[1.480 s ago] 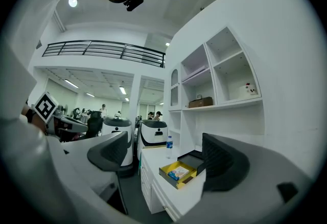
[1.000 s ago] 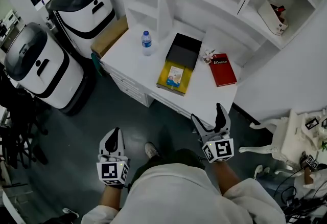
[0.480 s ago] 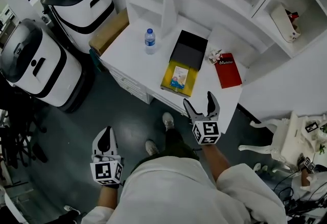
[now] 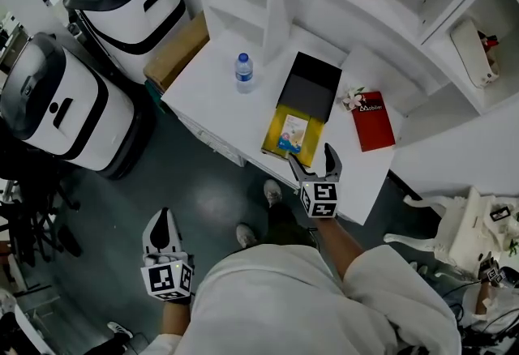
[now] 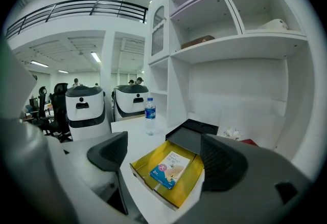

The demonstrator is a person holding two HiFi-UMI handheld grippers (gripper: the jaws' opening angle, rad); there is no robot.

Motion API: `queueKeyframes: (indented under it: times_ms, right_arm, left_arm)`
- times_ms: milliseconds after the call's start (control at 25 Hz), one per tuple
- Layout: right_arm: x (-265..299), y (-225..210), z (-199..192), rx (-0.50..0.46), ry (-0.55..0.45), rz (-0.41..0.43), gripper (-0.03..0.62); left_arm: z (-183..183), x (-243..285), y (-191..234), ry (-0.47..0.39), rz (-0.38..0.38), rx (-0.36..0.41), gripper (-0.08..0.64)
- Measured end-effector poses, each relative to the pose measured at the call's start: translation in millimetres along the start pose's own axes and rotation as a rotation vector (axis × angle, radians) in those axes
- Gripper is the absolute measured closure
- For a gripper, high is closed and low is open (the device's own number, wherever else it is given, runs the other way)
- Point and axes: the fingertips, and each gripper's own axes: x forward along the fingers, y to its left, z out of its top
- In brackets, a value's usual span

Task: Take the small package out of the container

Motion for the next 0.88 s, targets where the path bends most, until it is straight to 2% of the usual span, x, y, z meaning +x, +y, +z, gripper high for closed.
queueKeyframes:
  times_ms: [880]
  right_arm:
    - [130, -23, -91, 0.14, 0.326, -0.053, 0.152]
  left_arm:
    - [-6, 46, 25, 0.089, 0.096, -0.035, 0.552]
